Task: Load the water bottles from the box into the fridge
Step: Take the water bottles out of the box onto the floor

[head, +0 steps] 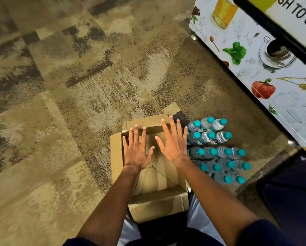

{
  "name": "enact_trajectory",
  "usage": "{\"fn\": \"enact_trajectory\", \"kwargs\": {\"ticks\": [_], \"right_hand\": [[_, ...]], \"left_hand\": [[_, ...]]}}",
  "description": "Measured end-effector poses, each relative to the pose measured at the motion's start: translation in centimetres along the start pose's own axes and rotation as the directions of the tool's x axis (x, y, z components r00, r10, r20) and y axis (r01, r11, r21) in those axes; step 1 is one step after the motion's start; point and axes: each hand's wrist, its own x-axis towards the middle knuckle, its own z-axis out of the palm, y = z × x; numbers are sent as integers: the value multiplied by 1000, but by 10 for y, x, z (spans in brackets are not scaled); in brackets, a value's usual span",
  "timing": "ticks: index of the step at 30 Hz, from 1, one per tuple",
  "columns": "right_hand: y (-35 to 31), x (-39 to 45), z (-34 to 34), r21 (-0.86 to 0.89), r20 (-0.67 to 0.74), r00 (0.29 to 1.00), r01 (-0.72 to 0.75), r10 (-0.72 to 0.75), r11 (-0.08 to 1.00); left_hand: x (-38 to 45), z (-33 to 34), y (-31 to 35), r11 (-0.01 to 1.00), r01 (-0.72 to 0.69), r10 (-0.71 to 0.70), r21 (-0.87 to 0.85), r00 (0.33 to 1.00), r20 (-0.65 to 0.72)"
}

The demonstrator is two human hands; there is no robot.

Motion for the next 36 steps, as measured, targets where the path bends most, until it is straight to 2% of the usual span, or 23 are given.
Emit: {"fn": "enact_trajectory", "kwargs": {"ticks": [10, 18, 25, 31, 36], "right_hand": [[6, -46, 17, 22, -83, 996, -21, 23, 1000], [2, -133, -8, 5, -194, 981, -8, 9, 1000], [1, -229, -31, 12, -331, 944, -4, 8, 1000], [11, -289, -36, 35, -364, 931, 39, -23, 999], [33, -322, -22, 0, -374, 926, 52, -48, 999]], "left_hand": [[-40, 17, 13, 1000, -11, 12, 2, 994, -108], [-120, -2, 25, 1000, -13, 13, 3, 966, -258], [-206, -15, 38, 999, -38, 36, 4, 907, -420], [-272, -12, 50, 999, -43, 47, 19, 887, -459], [-294, 2, 69, 997, -82, 69, -9, 887, -457]]}}
